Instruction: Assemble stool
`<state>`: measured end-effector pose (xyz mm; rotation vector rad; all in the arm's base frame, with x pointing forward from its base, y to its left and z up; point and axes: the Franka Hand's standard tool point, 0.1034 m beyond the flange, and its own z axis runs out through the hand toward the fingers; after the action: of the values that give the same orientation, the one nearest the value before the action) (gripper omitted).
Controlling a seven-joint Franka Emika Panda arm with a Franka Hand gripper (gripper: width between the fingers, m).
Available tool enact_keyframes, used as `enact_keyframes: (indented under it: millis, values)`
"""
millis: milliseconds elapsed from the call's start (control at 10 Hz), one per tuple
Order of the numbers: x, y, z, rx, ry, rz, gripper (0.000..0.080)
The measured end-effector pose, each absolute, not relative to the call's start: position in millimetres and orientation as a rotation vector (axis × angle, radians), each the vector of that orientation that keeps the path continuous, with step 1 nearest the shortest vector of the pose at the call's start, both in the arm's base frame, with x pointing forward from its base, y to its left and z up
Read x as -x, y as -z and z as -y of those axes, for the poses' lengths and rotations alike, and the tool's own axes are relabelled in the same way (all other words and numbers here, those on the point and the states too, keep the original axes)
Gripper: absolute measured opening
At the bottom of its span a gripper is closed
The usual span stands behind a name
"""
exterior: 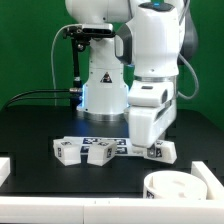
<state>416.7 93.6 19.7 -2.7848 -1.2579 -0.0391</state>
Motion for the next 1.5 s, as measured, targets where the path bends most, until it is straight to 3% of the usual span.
enact_keyframes:
  millis: [400, 700, 1300, 1400, 1500]
  values:
    - [-415, -19.9, -96, 2.924, 0.029, 0.864, 0.033]
    - [-392, -13.4, -109, 3.037, 0.029, 0.012, 0.033]
    - [-392, -7.5, -105, 2.997, 0.023, -0.425, 0.033]
    - [-392, -7.5, -105, 2.997, 0.023, -0.425, 0.0544]
    - [-390, -7.6, -104, 2.996, -0.013, -0.428, 0.0544]
